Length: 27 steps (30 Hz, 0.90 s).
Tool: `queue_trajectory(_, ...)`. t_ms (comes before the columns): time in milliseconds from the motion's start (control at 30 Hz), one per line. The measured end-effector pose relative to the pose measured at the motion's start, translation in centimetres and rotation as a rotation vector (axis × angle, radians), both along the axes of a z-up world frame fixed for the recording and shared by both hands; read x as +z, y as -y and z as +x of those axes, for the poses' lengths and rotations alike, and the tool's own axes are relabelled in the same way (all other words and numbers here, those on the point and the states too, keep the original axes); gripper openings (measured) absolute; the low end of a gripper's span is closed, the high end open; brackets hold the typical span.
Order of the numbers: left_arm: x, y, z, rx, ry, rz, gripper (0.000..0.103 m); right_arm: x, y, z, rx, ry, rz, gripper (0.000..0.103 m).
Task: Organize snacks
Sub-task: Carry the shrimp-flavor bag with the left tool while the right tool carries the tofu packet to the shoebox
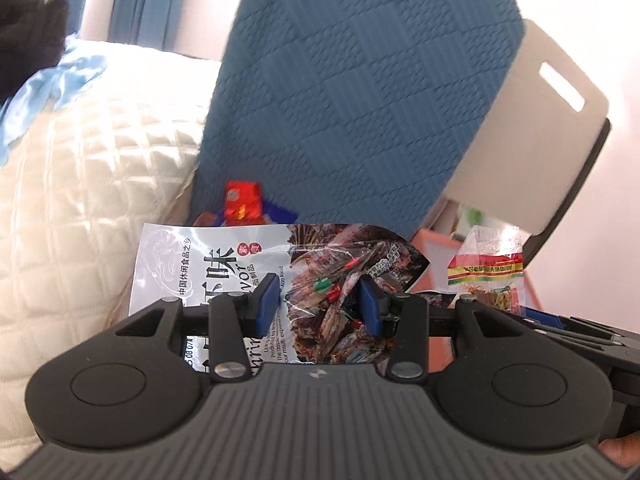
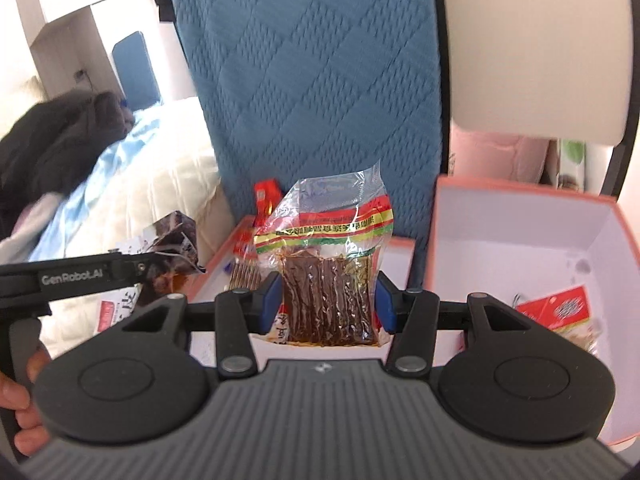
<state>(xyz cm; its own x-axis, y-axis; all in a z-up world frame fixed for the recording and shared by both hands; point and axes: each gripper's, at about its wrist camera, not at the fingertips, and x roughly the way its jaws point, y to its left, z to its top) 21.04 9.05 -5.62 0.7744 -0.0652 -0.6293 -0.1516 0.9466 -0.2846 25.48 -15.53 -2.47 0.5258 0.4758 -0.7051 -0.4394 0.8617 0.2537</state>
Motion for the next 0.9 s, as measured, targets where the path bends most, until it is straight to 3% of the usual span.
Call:
queue_trajectory(433, 4.5, 6.0, 1.2, -0.074, 0.092, -0.009, 0.049, 4.3, 4.6, 1.3, -0.051, 0.098, 0.017, 0.051)
queue_trajectory(667, 4.0, 9.9, 2.0, -0.126, 0.092, -0.023, 0.049, 4.5, 8.2, 1.6, -0.097, 0.132, -0.003, 0.051)
queue_trajectory(900, 1.9, 15.1, 3.5, -0.190, 0.053, -0.025, 0.049, 2.2, 12.6, 1.9, -0.158, 0.100, -0.028, 0.051)
